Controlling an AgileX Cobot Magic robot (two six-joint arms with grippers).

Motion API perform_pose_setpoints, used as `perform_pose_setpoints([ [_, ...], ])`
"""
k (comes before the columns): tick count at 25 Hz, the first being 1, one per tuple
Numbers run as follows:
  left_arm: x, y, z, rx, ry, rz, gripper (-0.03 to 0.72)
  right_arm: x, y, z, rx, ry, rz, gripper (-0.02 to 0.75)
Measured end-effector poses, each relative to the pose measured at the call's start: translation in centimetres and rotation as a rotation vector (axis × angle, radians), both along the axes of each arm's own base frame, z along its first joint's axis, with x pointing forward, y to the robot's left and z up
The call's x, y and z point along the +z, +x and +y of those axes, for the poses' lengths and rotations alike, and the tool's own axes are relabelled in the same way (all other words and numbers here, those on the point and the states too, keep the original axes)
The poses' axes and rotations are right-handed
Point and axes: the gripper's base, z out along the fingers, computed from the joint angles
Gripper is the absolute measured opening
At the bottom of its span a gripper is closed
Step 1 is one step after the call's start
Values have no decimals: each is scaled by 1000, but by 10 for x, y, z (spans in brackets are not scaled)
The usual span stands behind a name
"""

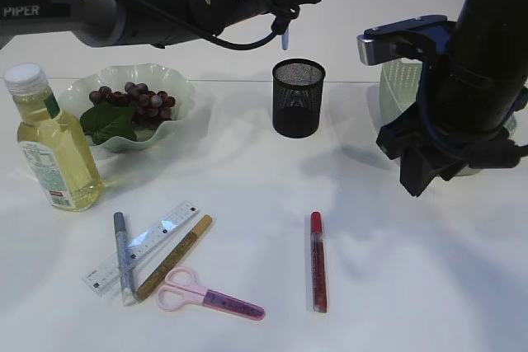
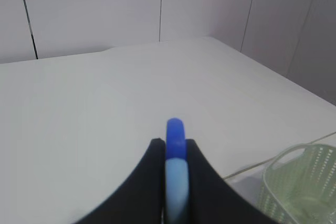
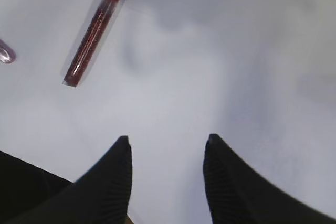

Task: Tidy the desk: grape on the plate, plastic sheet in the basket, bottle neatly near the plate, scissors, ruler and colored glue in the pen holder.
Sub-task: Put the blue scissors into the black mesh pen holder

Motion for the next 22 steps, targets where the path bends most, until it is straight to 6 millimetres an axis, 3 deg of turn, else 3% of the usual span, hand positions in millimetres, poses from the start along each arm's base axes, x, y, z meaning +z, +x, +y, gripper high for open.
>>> perform_pose_setpoints([
  [12,-29,22,-14,11,-48,19,46,0,0,-1,3,-13,-5,366],
  [22,-38,23,-20,-2,-47,53,48,0,1,-1,4,-15,-6,366],
])
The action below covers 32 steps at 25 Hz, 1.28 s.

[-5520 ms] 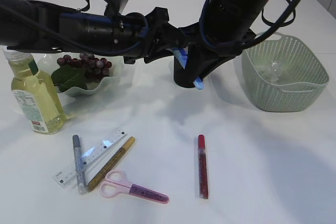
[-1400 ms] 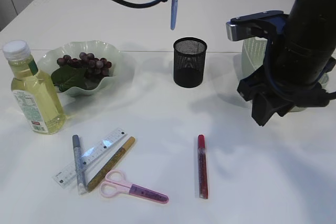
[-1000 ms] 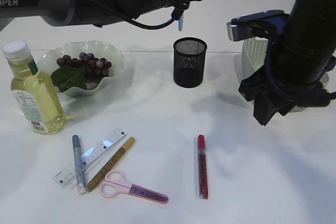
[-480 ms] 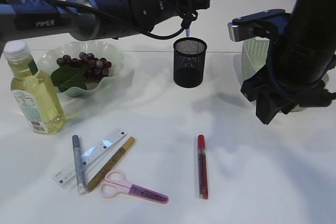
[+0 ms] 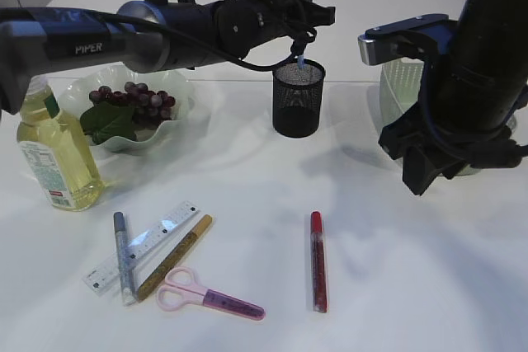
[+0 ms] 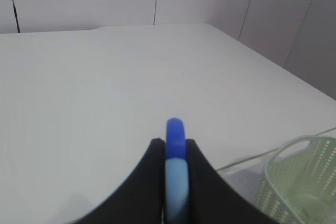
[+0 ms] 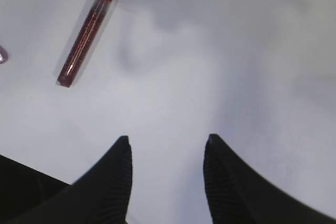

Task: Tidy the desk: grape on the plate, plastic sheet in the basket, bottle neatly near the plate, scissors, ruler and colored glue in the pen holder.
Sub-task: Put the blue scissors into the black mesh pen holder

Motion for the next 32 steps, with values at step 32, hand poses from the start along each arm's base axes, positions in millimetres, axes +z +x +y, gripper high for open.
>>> perform_pose_setpoints([
  [32,-15,-2,-2,-31,39,79,53,0,0,0,-2,0,0,365],
])
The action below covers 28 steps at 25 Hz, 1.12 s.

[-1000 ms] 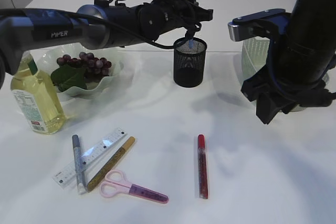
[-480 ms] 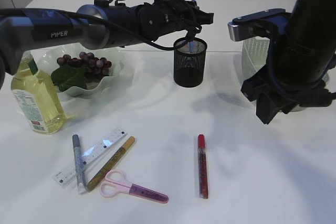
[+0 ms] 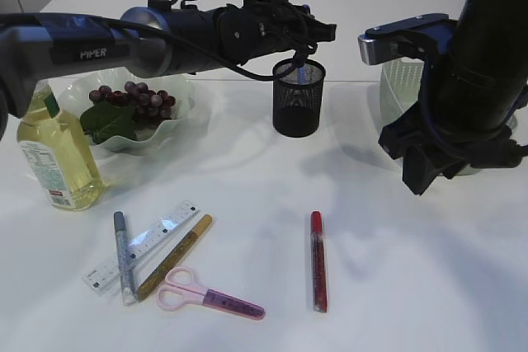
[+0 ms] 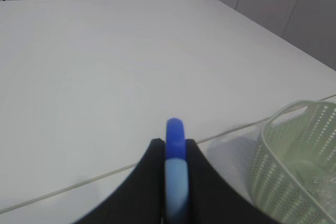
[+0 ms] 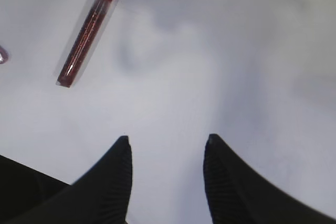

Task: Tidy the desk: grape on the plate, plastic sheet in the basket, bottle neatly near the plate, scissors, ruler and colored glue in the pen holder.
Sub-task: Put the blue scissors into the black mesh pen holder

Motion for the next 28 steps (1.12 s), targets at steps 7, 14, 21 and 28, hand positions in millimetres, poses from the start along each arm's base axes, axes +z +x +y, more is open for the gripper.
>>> perform_pose_setpoints([
  [7,0,0,0,-2,2,5,60,0,0,0,0,0,0,365],
  [14,-1,-1,0,-5,5,11,74,0,0,0,0,0,0,365],
  [21,-1,-1,0,-5,5,11,96,0,0,0,0,0,0,365],
  [28,3,-2,0,-18,11,28,107,0,0,0,0,0,0,365],
])
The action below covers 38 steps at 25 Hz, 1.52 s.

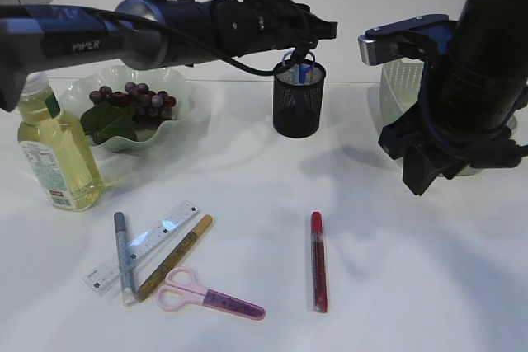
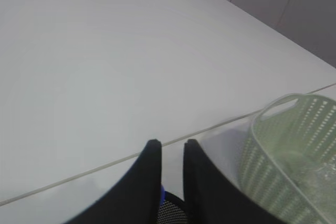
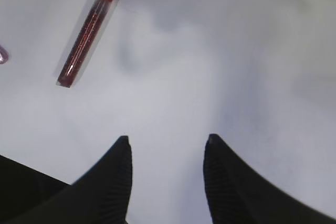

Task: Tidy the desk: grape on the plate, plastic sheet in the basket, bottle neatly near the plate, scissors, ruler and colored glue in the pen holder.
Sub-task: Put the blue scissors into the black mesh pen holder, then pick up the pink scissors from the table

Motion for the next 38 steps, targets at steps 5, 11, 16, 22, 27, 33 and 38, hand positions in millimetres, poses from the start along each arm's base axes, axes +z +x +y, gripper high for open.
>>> perform_pose_setpoints([
  [5,31,-12,2,-69,60,32,115,0,0,0,0,0,0,365],
  [11,59,-32,10,-174,242,106,119,0,0,0,0,0,0,365],
  [16,104,-57,25,-223,344,153,123,0,0,0,0,0,0,365],
  [22,159,-99,50,-235,354,298,137,2,0,4,-10,43,8,365],
  [27,182,-132,75,-202,409,486,239,3,-2,8,-1,89,24,365],
  [33,219,-164,101,-137,419,511,328,3,-7,20,73,108,30,365],
  [38,259,-194,121,-124,346,436,328,3,-19,42,212,104,28,366],
])
